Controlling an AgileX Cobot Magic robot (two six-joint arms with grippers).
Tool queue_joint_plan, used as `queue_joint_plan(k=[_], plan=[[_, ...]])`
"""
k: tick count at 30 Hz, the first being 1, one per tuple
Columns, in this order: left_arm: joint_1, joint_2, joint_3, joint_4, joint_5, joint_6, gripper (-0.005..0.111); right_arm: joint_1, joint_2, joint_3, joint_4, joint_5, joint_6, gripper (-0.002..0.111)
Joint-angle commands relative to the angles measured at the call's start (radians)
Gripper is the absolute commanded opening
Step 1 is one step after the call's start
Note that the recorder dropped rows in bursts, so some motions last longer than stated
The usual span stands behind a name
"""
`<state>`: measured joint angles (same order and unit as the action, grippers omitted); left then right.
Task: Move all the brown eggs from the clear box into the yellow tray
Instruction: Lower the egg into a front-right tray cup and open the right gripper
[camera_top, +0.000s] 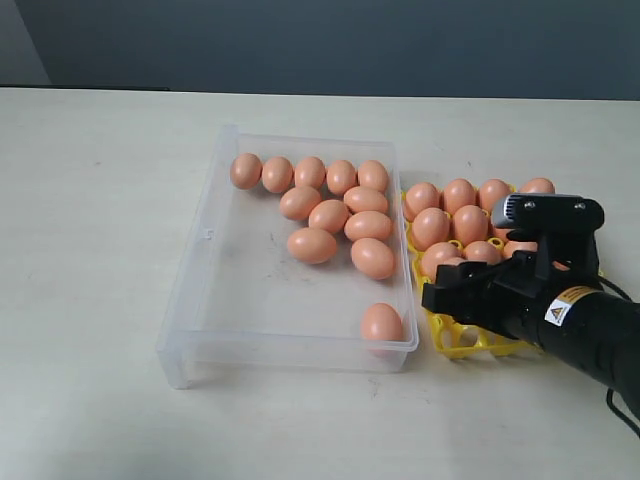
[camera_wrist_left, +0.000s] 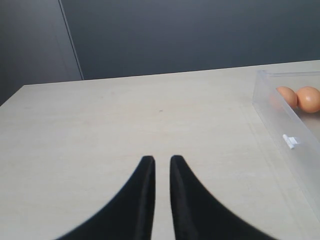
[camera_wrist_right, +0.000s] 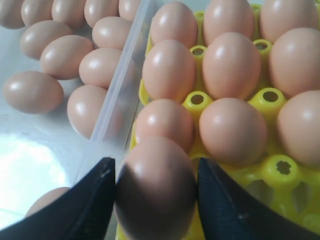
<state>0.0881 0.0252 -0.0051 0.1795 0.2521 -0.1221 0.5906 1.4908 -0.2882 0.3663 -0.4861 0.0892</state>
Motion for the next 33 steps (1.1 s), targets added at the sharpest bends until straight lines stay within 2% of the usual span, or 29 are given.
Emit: queue_joint_plan(k=[1,3,6,10,17,22,29,33], plan=[[0.0,0.001,0.005,-0.002,-0.012,-0.001,0.012,-0.002,0.002,0.006,-0.072,0.01,0.045,0.017],[0.0,0.001,0.005,-0.002,-0.012,-0.001,0.012,-0.002,0.002,0.006,-0.072,0.005,0.046,0.028],[0.0,0.001,0.005,-0.002,-0.012,-0.001,0.012,-0.002,0.002,0.006,-0.069,0.005,0.046,0.038],[0.0,0.001,0.005,-0.002,-0.012,-0.001,0.012,-0.002,0.002,0.006,-0.069,0.008,0.044,0.045],[0.0,0.001,0.005,-0.002,-0.012,-0.001,0.012,-0.002,0.002,0.006,-0.06,0.008,0.019,0.046],[0.0,0.001,0.005,-0.002,-0.012,-0.001,0.012,-0.002,0.002,0.006,-0.07,0.008,0.015,0.066],[0.0,0.001,0.005,-0.002,-0.012,-0.001,0.012,-0.002,0.002,0.001,-0.07,-0.021,0.015,0.067],[0.0,0.001,0.005,-0.002,-0.012,-0.001,0.012,-0.002,-0.028,-0.031,-0.07,-0.066,0.015,0.063]])
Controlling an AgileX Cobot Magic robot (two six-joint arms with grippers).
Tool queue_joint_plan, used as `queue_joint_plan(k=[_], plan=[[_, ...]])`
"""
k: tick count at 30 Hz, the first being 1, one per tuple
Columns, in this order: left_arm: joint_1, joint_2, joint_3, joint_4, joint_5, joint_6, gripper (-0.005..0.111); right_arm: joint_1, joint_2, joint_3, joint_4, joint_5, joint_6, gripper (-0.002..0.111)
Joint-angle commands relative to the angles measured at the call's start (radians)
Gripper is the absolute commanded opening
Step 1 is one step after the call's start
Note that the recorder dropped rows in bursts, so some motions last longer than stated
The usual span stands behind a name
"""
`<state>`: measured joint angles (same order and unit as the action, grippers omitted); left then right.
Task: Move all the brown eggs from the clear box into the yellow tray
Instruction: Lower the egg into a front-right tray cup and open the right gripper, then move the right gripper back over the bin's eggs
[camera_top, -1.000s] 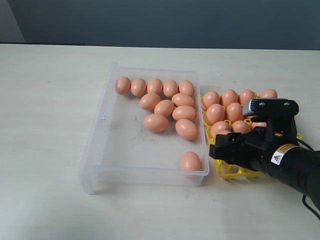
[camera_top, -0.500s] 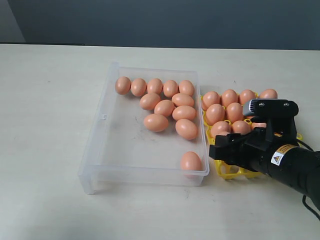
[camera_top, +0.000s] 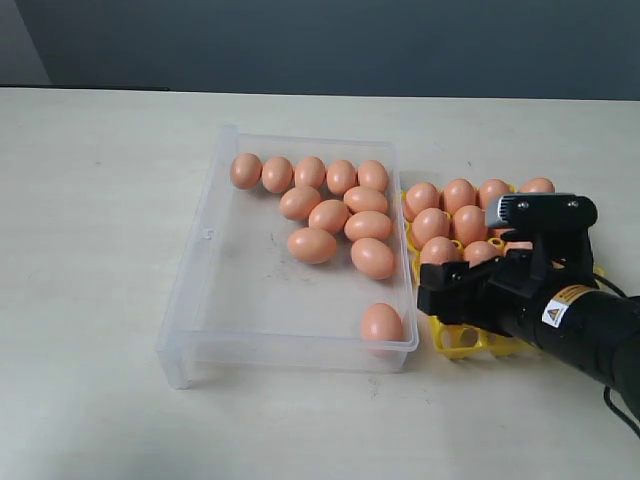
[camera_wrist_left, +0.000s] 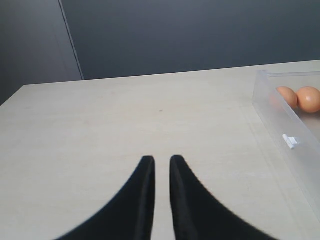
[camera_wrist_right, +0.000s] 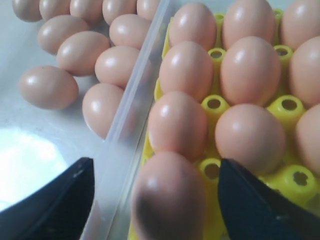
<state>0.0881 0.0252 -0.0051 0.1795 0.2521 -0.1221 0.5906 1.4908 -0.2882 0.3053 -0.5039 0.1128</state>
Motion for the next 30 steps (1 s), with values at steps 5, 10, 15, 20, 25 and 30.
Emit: queue_joint_plan(k=[5,10,15,20,25,30], plan=[[0.0,0.001,0.005,-0.002,-0.012,-0.001,0.012,-0.002,-0.073,-0.169,-0.013,0.092,-0.051,0.061],[0.0,0.001,0.005,-0.002,-0.012,-0.001,0.012,-0.001,-0.037,-0.441,-0.13,0.549,-0.08,0.061],[0.0,0.001,0.005,-0.002,-0.012,-0.001,0.012,-0.001,0.074,-0.668,-0.175,0.844,-0.135,0.061],[0.0,0.001,0.005,-0.002,-0.012,-0.001,0.012,-0.001,0.205,-0.822,-0.136,1.023,-0.228,0.061],[0.0,0.001,0.005,-0.002,-0.012,-0.001,0.012,-0.001,0.236,-0.84,-0.193,1.25,-0.206,0.027],[0.0,0.001,0.005,-0.002,-0.012,-0.001,0.012,-0.001,0.045,-0.62,-0.192,1.045,-0.113,0.001]])
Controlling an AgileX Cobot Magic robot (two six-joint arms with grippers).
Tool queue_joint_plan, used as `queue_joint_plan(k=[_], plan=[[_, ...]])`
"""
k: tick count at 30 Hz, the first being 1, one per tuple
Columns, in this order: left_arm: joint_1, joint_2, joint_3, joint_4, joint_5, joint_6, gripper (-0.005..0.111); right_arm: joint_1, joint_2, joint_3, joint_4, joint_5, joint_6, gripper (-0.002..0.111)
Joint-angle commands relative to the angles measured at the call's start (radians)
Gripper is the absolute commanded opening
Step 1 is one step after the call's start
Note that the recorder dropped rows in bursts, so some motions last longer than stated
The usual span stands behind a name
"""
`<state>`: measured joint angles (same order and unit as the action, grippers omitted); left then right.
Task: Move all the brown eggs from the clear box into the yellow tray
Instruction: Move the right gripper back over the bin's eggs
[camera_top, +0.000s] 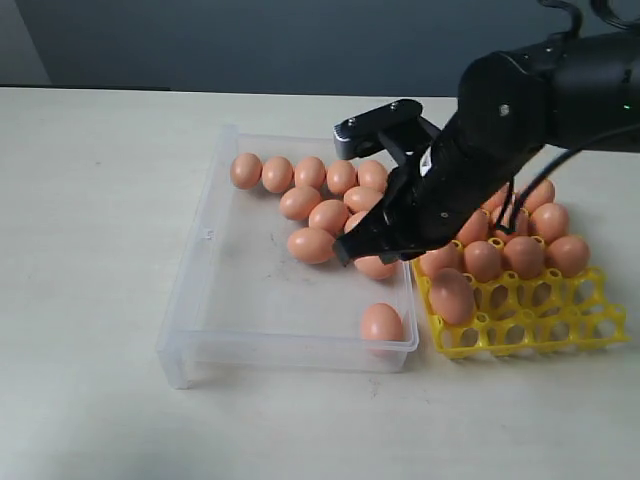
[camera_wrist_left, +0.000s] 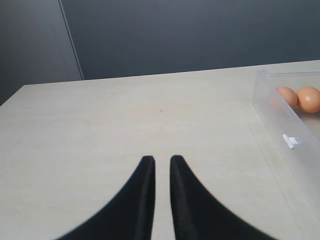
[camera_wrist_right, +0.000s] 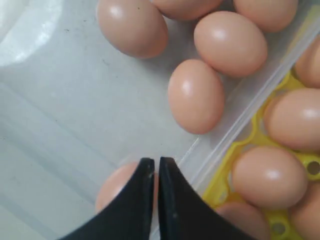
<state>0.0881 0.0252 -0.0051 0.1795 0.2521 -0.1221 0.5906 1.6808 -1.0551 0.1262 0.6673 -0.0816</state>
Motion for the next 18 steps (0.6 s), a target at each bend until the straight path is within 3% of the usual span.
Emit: queue_joint_plan(k=[1,6,18], plan=[[0.0,0.001,0.005,-0.002,-0.012,-0.001,0.012,-0.001,-0.167,0.171,-0.013,-0.123,0.099,0.001],[0.0,0.001,0.005,-0.002,-0.012,-0.001,0.012,-0.001,-0.26,0.357,-0.08,-0.138,0.201,0.001],[0.0,0.001,0.005,-0.002,-0.012,-0.001,0.012,-0.001,-0.152,0.371,-0.285,-0.207,0.389,0.001]])
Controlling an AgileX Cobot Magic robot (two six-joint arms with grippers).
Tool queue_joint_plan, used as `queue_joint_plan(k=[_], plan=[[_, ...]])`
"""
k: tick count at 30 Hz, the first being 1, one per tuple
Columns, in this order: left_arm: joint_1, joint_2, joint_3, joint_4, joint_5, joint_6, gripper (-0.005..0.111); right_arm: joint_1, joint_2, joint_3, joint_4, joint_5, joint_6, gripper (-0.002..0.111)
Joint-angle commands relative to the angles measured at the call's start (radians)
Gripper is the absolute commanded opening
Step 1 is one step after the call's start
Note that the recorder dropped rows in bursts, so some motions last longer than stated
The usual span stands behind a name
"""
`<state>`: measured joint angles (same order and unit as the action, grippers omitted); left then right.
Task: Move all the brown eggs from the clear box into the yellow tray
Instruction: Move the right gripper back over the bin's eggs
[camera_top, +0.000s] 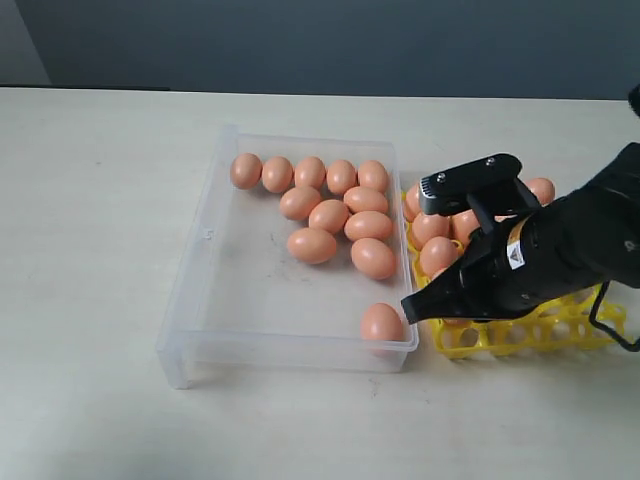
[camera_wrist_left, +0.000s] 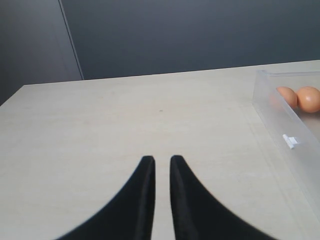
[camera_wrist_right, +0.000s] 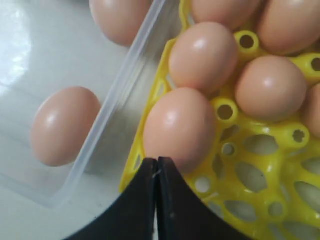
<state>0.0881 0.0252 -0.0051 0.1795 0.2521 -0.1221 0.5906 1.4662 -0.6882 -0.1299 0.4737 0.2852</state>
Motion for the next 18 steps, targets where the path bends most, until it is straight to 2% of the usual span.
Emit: queue_joint_plan(k=[1,9,18], plan=[[0.0,0.001,0.005,-0.002,-0.012,-0.001,0.012,-0.001,0.076,0.005,-0.029,-0.014,0.022,0.001],[0.0,0.001,0.005,-0.002,-0.012,-0.001,0.012,-0.001,0.113,0.005,-0.027,-0.044,0.023,0.001],[0.0,0.001,0.005,-0.002,-0.012,-0.001,0.012,-0.001,-0.112,0.002,0.012,-0.131,0.026,0.001]])
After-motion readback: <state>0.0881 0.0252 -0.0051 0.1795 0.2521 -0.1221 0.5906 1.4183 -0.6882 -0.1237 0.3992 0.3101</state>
